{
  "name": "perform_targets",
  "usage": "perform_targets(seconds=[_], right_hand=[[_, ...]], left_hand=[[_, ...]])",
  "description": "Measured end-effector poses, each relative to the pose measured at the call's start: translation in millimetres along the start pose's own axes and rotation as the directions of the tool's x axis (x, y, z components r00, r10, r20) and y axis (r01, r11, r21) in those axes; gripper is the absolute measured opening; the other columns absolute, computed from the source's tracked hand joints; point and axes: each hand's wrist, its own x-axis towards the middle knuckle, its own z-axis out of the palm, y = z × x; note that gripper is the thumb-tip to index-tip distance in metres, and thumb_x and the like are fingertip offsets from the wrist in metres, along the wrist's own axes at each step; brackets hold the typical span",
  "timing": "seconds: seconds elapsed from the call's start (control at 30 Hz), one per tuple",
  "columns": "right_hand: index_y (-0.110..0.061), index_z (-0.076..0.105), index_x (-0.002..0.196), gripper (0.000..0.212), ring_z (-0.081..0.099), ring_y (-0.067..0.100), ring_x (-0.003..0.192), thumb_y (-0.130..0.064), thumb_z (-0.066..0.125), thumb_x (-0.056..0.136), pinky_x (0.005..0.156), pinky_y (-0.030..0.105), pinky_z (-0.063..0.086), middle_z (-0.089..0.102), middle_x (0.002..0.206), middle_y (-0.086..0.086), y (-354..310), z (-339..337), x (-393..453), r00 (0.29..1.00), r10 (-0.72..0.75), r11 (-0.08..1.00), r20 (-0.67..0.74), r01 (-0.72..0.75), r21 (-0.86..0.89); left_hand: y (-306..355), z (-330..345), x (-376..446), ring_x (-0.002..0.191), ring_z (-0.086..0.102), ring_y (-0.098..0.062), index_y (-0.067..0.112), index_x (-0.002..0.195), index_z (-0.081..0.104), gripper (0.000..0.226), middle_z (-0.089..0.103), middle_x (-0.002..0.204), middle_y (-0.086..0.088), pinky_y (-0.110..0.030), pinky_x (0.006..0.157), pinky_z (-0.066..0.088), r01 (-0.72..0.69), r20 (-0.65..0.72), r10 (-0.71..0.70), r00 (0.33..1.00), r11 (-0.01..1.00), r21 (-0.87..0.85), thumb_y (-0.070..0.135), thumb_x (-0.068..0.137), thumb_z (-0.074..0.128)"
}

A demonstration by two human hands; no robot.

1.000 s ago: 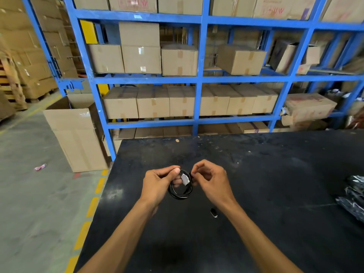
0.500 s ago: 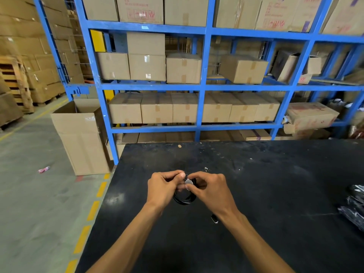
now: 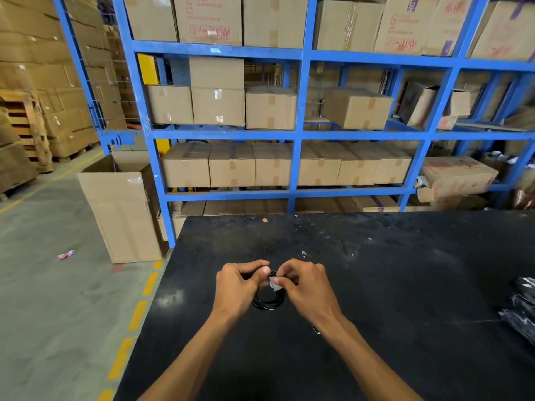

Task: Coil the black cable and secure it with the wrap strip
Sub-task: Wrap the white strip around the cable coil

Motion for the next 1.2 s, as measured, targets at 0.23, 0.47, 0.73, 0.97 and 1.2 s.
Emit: perform_targets(seconds=[0.23, 0.47, 0.73, 0.97, 1.2], right_hand=[[-0.02, 0.071, 0.072, 0.012, 0.07, 0.004, 0.062, -0.019, 0.081, 0.079, 0.063, 0.024, 0.057, 0.075, 0.064, -0.005, 3.0, -6.4, 5.7, 0.996, 0.057, 0.992, 0.072, -0.065, 0.112], [-0.021, 0.072, 0.067, 0.016, 0.073, 0.008, 0.067, -0.015, 0.084, 0.074, 0.07, 0.031, 0.062, 0.076, 0.068, -0.004, 5.9, -9.9, 11.1, 0.996, 0.055, 0.977, 0.069, -0.068, 0.201], [-0.02, 0.049, 0.083, 0.024, 0.049, 0.018, 0.055, 0.003, 0.056, 0.082, 0.055, 0.038, 0.047, 0.055, 0.06, -0.001, 1.6, -7.7, 11.0, 0.912, -0.399, 0.879, 0.092, 0.409, -0.245], [-0.016, 0.064, 0.102, 0.016, 0.064, 0.016, 0.067, -0.007, 0.067, 0.089, 0.064, 0.033, 0.053, 0.07, 0.072, -0.003, 4.1, -5.3, 9.5, 0.895, -0.445, 0.876, 0.005, 0.437, -0.207], [-0.018, 0.049, 0.079, 0.027, 0.045, 0.008, 0.055, -0.004, 0.071, 0.085, 0.052, 0.028, 0.044, 0.051, 0.062, -0.008, 13.1, 3.4, 6.3, 0.891, -0.411, 0.91, -0.191, 0.391, -0.137]], left_hand=[[2.7, -10.1, -0.1, 0.063, 0.069, -0.001, 0.016, 0.094, 0.079, 0.014, 0.075, 0.068, 0.01, -0.009, 0.061, 0.049, -0.026, 0.065, 0.022, 0.998, 0.998, 0.052, 0.009, 0.084, 0.072], [-2.8, -15.4, 2.5, 0.058, 0.062, -0.008, 0.019, 0.097, 0.079, 0.014, 0.071, 0.06, 0.011, -0.015, 0.063, 0.049, -0.053, 0.106, 0.044, 0.993, 0.995, 0.086, 0.016, 0.086, 0.071], [-6.5, -10.8, 3.3, 0.064, 0.065, -0.01, 0.021, 0.097, 0.079, 0.014, 0.077, 0.076, -0.012, -0.023, 0.068, 0.053, 0.033, 0.089, -0.035, 0.995, 0.999, 0.017, 0.018, 0.087, 0.07], [-7.2, -9.4, 2.4, 0.067, 0.066, -0.011, 0.022, 0.096, 0.079, 0.013, 0.073, 0.069, 0.0, -0.028, 0.067, 0.055, 0.182, 0.11, -0.168, 0.98, 0.975, -0.13, 0.02, 0.089, 0.068], [-6.9, -5.4, 8.3, 0.063, 0.065, -0.014, 0.015, 0.099, 0.078, 0.014, 0.071, 0.068, -0.004, -0.029, 0.069, 0.056, 0.239, 0.147, -0.211, 0.966, 0.947, -0.213, 0.017, 0.088, 0.069]])
